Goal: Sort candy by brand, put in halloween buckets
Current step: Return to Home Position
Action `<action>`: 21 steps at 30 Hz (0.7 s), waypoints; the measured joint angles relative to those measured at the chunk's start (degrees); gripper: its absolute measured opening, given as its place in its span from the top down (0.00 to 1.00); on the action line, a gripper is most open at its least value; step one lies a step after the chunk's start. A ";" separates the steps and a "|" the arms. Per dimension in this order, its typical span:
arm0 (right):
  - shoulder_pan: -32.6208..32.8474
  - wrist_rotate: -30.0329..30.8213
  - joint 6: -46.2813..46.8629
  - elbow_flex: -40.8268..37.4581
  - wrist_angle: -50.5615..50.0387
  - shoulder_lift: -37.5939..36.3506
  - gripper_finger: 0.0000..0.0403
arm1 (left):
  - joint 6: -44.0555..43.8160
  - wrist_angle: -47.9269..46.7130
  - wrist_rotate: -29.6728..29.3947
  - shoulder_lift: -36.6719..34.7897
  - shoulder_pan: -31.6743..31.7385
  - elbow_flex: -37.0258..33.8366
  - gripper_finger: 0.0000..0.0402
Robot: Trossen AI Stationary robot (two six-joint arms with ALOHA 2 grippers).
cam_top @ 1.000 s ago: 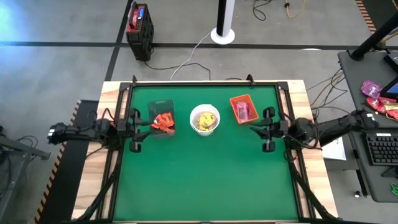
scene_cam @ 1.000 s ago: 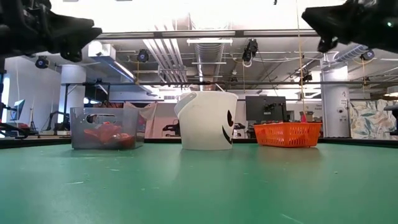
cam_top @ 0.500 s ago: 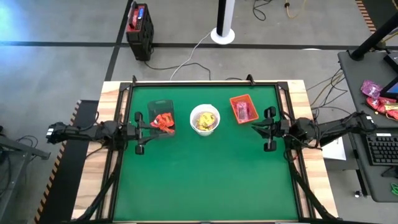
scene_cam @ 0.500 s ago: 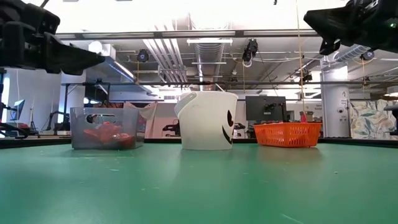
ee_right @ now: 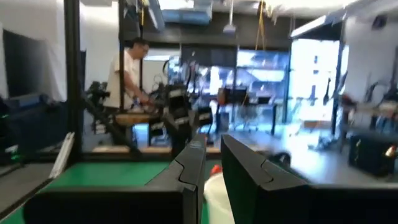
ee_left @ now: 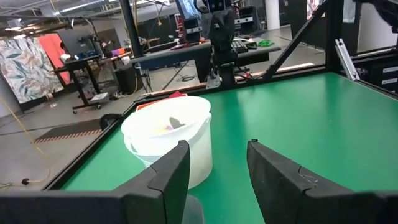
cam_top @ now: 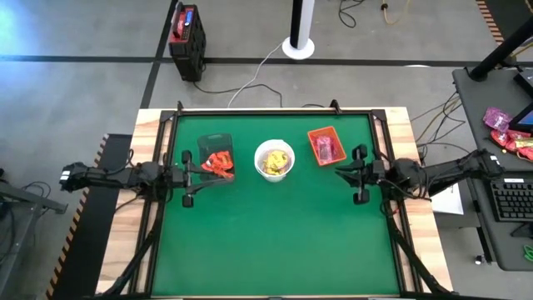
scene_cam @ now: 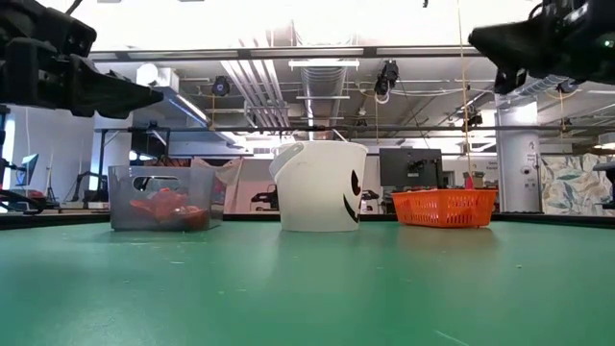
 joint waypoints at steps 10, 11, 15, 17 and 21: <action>-6.50 0.17 12.22 -0.04 -38.10 -21.98 0.89 | 0.02 -0.04 0.02 0.03 0.00 0.05 0.64; -7.29 -0.10 13.42 -0.06 -38.61 -22.88 0.89 | 0.02 -0.02 0.02 0.01 0.00 0.07 0.64; -8.74 -7.53 13.06 -0.07 -40.00 -22.60 0.89 | 0.02 -0.01 0.01 0.03 0.00 0.08 0.64; -8.69 -9.63 9.15 -0.07 -39.84 -21.47 0.89 | 0.02 -0.07 0.02 0.10 -0.01 0.11 0.64; -8.72 -9.95 3.45 -0.07 -39.52 -20.89 0.89 | 0.02 -0.04 0.02 0.36 0.00 0.11 0.64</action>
